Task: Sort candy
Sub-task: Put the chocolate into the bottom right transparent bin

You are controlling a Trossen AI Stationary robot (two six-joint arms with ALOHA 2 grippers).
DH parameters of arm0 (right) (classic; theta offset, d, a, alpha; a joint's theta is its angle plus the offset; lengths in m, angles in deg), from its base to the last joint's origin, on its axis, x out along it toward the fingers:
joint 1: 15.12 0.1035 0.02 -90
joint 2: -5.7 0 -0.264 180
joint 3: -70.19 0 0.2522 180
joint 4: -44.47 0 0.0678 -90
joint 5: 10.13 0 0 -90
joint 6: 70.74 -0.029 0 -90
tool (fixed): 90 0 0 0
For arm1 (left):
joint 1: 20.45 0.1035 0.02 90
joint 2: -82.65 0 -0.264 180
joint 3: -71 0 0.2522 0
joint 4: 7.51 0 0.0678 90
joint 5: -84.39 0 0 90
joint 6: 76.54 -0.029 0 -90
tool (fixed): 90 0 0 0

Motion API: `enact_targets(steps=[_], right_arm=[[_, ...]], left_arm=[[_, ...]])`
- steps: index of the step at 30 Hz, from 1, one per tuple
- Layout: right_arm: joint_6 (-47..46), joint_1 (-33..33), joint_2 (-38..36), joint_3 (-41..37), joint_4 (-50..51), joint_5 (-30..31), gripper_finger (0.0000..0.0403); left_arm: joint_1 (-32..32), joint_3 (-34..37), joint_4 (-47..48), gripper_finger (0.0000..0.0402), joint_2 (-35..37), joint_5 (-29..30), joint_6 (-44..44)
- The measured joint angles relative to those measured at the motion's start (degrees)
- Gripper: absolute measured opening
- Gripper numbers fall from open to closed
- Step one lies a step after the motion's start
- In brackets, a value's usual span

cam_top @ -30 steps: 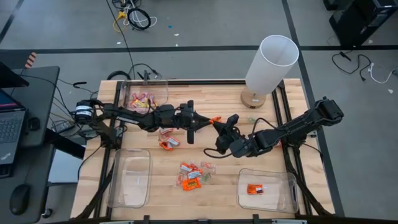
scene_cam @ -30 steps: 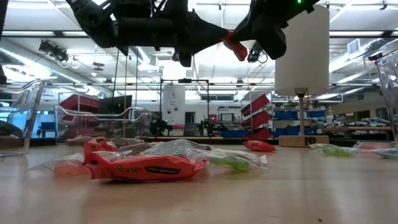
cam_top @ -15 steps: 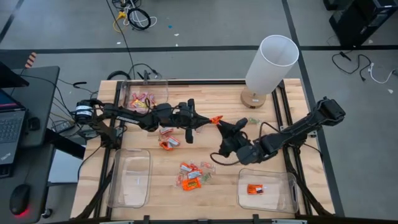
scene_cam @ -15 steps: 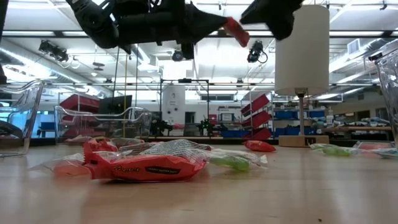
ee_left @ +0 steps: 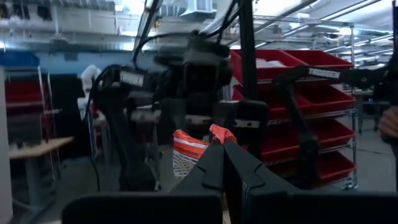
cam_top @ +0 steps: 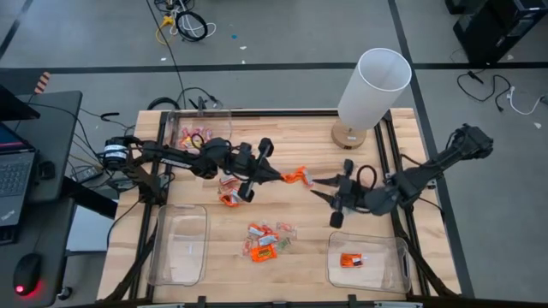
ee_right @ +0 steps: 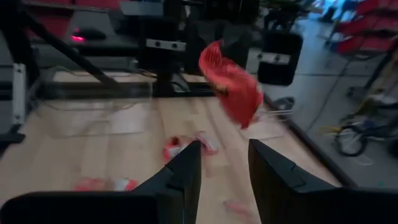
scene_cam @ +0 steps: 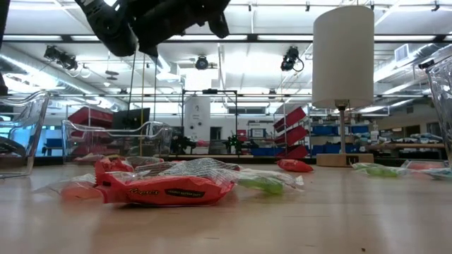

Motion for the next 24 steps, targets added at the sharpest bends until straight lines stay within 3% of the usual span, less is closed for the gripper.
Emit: enact_targets(steps=[7,17,24], right_arm=[[3.71,-2.78,0.39,-0.99,-7.33,-1.93,0.0119],[6.71,-8.16,1.47,-0.99,-12.98,-16.32,0.0118],[11.94,-9.24,1.84,-0.99,-17.00,-18.13,0.0088]], left_arm=[[-1.31,0.00,-0.87,0.0000,0.00,-1.72,-1.71],[-2.39,0.00,-3.25,0.0000,0.02,-1.78,-1.58],[-2.43,0.00,-3.08,0.0000,0.02,-1.56,-1.51]])
